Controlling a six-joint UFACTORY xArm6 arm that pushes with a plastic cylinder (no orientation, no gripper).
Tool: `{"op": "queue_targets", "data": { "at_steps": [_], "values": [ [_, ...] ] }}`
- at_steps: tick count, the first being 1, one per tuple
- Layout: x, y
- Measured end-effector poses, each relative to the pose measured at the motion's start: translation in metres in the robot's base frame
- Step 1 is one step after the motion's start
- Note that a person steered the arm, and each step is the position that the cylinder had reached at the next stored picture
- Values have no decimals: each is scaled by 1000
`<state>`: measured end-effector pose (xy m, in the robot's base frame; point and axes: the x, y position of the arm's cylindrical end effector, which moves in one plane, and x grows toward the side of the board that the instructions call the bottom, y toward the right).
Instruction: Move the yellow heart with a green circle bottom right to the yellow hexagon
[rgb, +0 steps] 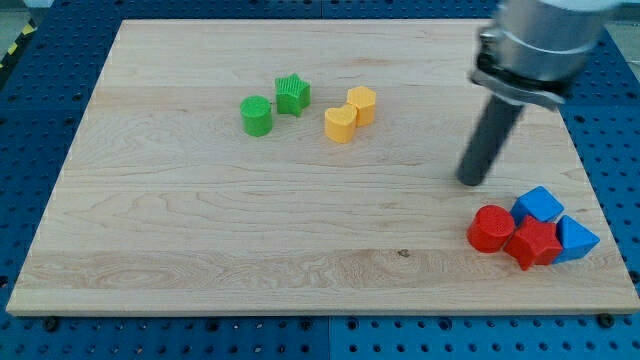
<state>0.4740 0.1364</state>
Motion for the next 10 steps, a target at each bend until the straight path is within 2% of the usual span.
{"op": "queue_targets", "data": {
  "at_steps": [2, 3, 4, 7, 10],
  "values": [
    [-11, -205],
    [-57, -288],
    [-87, -269],
    [-87, -113],
    [-53, -103]
  ]
}}
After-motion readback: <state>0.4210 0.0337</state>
